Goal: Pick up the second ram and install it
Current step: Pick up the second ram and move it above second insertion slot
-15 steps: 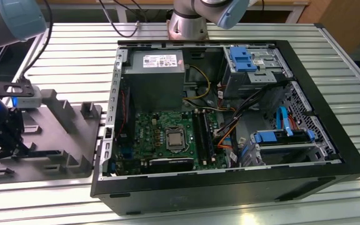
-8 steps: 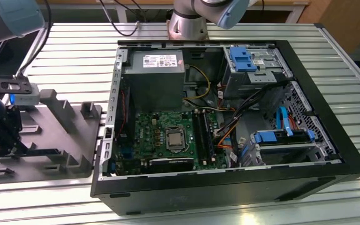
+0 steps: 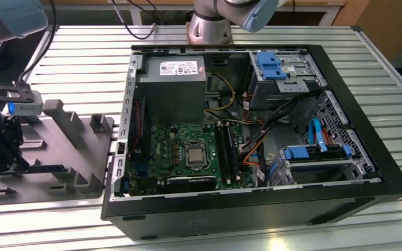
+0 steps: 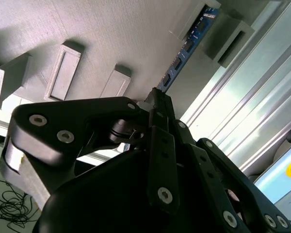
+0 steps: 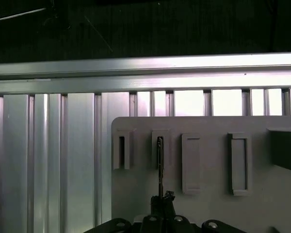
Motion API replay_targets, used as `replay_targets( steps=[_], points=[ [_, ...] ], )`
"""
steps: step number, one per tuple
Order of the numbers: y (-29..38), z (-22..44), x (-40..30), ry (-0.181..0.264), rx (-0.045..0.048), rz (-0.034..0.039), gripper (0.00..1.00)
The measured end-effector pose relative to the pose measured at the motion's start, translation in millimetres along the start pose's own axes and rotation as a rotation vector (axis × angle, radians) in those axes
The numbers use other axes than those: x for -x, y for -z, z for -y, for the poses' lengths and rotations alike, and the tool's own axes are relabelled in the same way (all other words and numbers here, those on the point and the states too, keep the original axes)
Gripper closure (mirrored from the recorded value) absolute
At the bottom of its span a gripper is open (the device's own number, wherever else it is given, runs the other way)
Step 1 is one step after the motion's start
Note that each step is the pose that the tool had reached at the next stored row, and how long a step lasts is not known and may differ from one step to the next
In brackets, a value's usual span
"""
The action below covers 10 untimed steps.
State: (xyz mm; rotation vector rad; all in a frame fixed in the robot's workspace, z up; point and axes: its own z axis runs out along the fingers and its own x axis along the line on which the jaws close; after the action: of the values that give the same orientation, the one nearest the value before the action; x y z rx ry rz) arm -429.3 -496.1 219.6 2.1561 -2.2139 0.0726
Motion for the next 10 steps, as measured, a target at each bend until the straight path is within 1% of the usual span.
replay_targets(
  steps=[10],
  points=[
    [2.4, 0.0, -0.2, 0.000, 0.0000, 0.0003, 0.88]
  ],
)
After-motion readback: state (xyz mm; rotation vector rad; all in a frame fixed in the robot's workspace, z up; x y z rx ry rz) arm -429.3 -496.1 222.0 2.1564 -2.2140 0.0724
